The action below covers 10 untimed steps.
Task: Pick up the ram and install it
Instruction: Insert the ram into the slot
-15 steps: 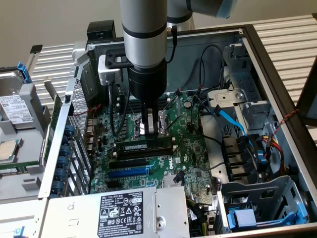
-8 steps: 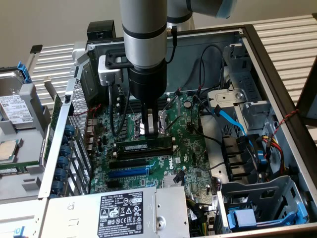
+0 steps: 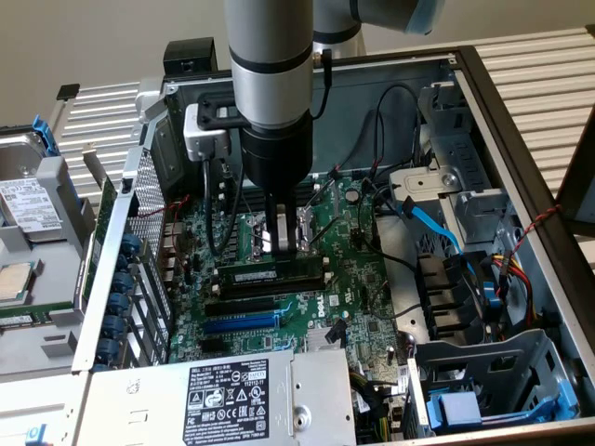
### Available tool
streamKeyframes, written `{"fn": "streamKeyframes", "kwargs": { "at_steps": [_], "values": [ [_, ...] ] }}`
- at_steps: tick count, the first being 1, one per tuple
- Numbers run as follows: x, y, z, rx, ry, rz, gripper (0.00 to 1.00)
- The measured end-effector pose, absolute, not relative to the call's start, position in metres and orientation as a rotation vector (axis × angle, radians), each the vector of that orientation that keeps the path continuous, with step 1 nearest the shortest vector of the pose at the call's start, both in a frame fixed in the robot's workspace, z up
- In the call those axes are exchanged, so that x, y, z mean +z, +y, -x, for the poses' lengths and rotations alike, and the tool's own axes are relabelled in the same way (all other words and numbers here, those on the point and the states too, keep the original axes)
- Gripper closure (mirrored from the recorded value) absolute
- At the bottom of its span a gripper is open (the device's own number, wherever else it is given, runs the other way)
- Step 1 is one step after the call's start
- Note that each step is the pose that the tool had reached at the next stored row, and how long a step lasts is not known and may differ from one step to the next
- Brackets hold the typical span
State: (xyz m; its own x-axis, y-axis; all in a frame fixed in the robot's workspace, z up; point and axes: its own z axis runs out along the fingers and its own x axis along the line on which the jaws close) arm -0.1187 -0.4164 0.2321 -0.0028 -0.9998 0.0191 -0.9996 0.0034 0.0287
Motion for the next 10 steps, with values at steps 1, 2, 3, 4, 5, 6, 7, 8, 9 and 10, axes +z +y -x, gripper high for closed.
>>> {"fn": "streamKeyframes", "kwargs": {
  "at_steps": [1,2,3,4,5,6,7,8,9,10],
  "values": [
    [0.2314,-0.4164,0.1188,-0.009,-2.201,-2.195,0.87],
    [0.2309,-0.4164,0.1188,-0.009,-2.202,-2.195,0.87],
    [0.2308,-0.4164,0.1188,-0.009,-2.202,-2.195,0.87],
    [0.2307,-0.4164,0.1188,-0.009,-2.202,-2.195,0.87],
    [0.2305,-0.4164,0.119,-0.009,-2.202,-2.195,0.87],
    [0.2303,-0.4164,0.119,-0.009,-2.202,-2.195,0.87],
    [0.2301,-0.4164,0.1191,-0.008,-2.202,-2.195,0.87],
    [0.23,-0.4164,0.1191,-0.008,-2.202,-2.195,0.87],
    [0.2299,-0.4164,0.1191,-0.008,-2.202,-2.195,0.87],
    [0.2297,-0.4164,0.1191,-0.008,-2.202,-2.195,0.87]
  ]
}}
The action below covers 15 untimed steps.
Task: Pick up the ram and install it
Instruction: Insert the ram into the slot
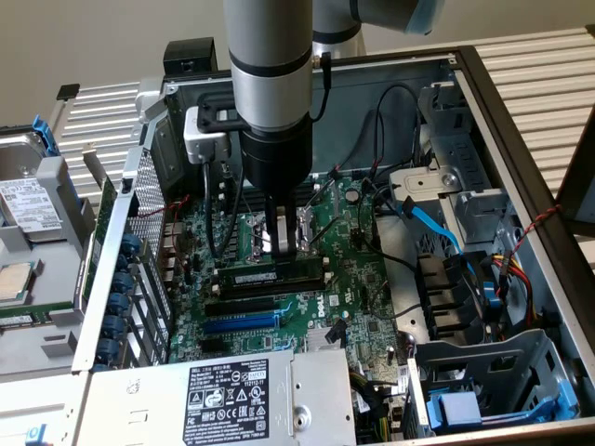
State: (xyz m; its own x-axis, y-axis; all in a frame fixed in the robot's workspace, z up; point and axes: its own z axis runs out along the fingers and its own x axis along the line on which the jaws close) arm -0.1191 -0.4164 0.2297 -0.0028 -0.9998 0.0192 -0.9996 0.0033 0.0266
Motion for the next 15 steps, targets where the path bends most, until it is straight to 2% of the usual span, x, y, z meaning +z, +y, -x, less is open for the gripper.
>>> {"fn": "streamKeyframes", "kwargs": {
  "at_steps": [15],
  "values": [
    [0.2266,-0.4164,0.1192,-0.005,-2.204,-2.197,0.87]
  ]
}}
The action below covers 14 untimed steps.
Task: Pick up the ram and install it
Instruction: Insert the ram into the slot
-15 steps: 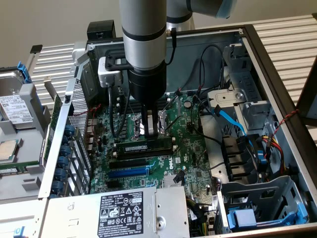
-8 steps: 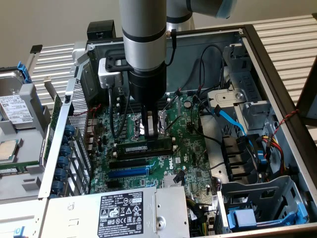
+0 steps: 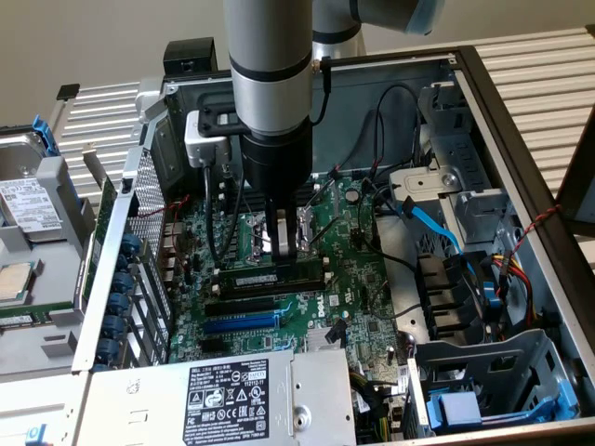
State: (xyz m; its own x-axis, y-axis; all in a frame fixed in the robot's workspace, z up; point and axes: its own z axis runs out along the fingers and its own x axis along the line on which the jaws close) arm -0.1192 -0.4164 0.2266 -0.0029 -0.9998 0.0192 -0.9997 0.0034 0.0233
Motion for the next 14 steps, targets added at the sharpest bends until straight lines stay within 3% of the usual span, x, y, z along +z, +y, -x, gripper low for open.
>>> {"fn": "streamKeyframes", "kwargs": {
  "at_steps": [5,6,8,9,14],
  "values": [
    [0.2265,-0.4164,0.1192,-0.005,-2.204,-2.197,0.85],
    [0.2265,-0.4164,0.1192,-0.004,-2.204,-2.197,0.79],
    [0.2265,-0.4164,0.1192,-0.005,-2.204,-2.197,0.79],
    [0.2265,-0.4164,0.1192,-0.004,-2.204,-2.197,0.72],
    [0.2267,-0.4163,0.1192,-0.004,-2.204,-2.197,0.72]
  ]
}}
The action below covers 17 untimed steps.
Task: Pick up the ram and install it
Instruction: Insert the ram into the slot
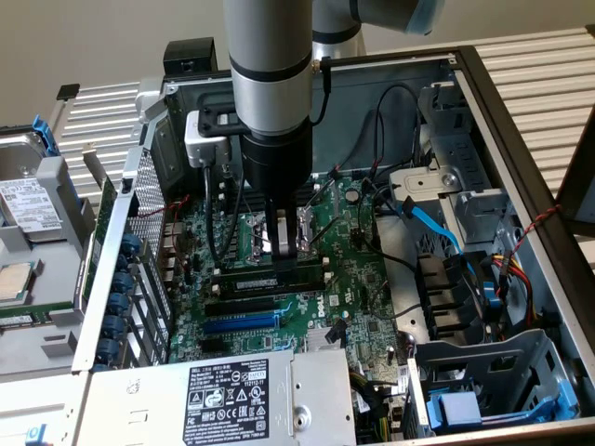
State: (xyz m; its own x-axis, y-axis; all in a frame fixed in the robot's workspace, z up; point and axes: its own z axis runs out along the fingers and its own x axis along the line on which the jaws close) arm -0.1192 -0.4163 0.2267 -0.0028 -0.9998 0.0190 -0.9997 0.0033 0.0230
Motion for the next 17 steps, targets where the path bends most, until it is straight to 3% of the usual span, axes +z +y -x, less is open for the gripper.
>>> {"fn": "streamKeyframes", "kwargs": {
  "at_steps": [17],
  "values": [
    [0.252,-0.416,0.128,-0.002,-2.205,-2.198,0.72]
  ]
}}
